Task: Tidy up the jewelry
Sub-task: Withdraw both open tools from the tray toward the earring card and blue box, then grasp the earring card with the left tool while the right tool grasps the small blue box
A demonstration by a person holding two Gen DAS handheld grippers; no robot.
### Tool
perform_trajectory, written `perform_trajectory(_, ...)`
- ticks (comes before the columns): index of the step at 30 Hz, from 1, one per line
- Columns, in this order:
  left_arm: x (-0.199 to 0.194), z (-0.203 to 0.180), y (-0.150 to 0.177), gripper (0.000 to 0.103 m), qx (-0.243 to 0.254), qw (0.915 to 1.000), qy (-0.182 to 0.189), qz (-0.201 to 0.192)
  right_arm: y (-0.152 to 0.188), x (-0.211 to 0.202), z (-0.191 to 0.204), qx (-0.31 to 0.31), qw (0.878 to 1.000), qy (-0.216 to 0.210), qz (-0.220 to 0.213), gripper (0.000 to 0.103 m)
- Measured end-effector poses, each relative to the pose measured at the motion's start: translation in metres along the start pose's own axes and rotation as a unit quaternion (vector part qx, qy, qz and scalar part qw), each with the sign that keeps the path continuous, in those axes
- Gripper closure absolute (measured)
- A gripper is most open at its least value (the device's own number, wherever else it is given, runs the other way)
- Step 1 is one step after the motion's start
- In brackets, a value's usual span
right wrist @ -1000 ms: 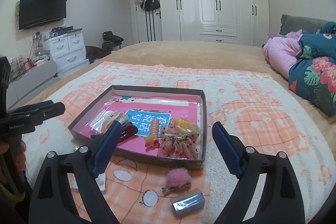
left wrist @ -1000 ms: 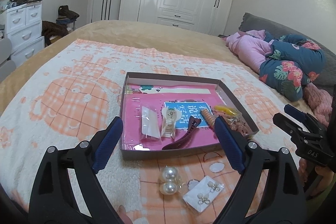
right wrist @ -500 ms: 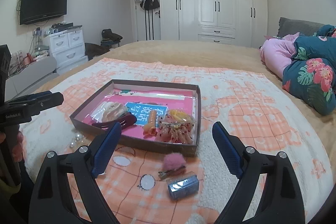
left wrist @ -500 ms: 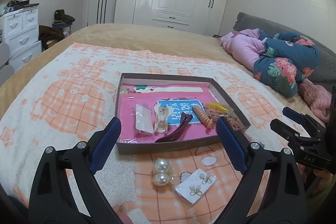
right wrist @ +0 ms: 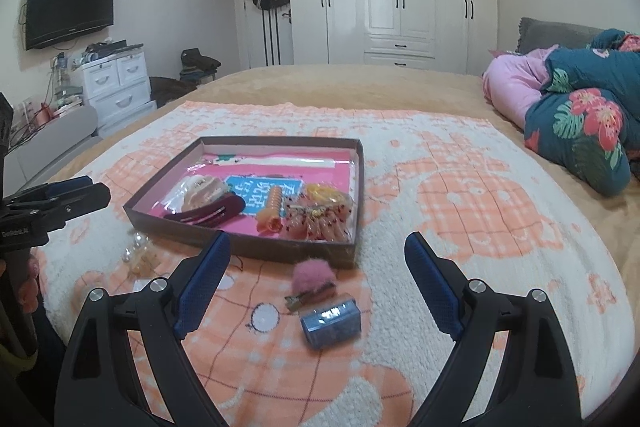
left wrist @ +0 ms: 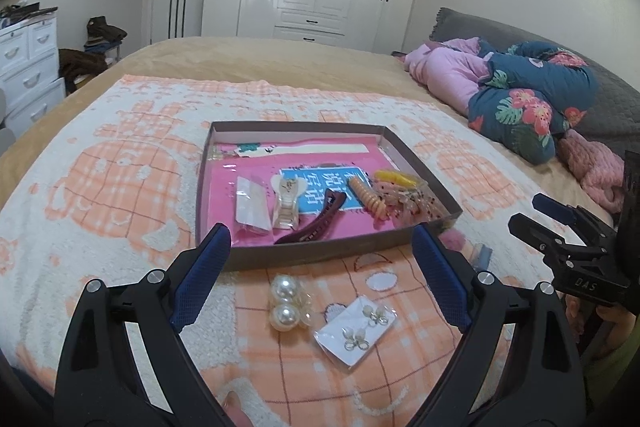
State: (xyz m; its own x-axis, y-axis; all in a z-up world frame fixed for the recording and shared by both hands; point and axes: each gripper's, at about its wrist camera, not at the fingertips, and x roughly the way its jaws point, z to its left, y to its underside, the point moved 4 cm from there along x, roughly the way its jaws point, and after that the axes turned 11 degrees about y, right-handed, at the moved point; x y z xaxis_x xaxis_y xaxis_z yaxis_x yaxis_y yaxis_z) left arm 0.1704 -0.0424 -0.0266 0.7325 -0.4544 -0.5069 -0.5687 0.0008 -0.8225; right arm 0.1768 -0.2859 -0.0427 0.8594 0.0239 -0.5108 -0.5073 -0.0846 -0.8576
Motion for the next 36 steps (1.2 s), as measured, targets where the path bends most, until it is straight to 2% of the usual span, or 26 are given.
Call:
perform_trajectory(19, 0.017, -0.019, 0.037, 0.02, 0.044, 0.9967, 0.021, 0.064, 0.029, 0.005, -0.003, -0.009, 0.999, 0.011, 0.048, 0.017)
perform_trajectory(36, 0.049, -0.021, 0.074, 0.02, 0.07, 0.9878, 0.036, 0.134, 0.048, 0.031, -0.002, -0.02, 0.995, 0.014, 0.094, 0.017)
